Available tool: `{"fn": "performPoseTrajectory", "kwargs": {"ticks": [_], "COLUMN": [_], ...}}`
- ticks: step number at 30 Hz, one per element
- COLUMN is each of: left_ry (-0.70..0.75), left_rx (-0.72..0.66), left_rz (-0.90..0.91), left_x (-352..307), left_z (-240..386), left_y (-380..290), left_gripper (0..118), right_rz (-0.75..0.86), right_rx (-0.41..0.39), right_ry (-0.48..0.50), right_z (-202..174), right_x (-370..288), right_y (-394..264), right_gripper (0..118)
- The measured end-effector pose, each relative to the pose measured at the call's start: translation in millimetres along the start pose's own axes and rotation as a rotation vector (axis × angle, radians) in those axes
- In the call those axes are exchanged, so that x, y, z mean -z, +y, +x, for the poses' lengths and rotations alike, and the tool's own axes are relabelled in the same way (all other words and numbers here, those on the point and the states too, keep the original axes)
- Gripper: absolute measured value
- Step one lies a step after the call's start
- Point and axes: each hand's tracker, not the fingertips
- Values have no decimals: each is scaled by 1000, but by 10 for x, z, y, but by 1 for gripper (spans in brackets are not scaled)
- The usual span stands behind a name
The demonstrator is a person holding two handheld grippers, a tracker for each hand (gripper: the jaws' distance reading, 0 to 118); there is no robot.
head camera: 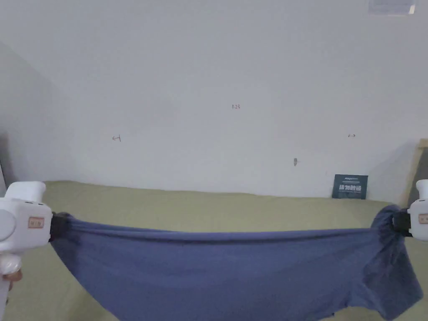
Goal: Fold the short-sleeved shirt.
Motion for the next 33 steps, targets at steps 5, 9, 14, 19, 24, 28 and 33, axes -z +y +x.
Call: {"fn": "performPoseTrajectory", "kwargs": {"ticks": [5,9,14,19,24,28,33], "left_ry": [43,130,161,182,215,245,230], "left_rx": [49,88,99,92,106,114,107], "left_rz": [51,96,104,129,130,107,40], "left_x": [3,208,561,920,1326,1696,2092], "left_z": [297,464,612,679,728,766,754], "left_y": [490,802,1188,1487,1633,1579,1178], "left_gripper": [3,3,3,3,3,3,3], "right_rz": [45,61,84,114,132,124,71], "right_rx": [-11,5,29,-17,-33,-50,-31], "right_ry": [-34,-59,-73,-103,-122,-145,-153], "right_z": [-69,-49,-91,-213,-321,-426,-481], "right_x": [-70,82,372,669,1051,1423,1764], "right_y": [405,696,1078,1383,1596,1587,1194], "right_gripper": [3,3,3,3,3,3,3]}}
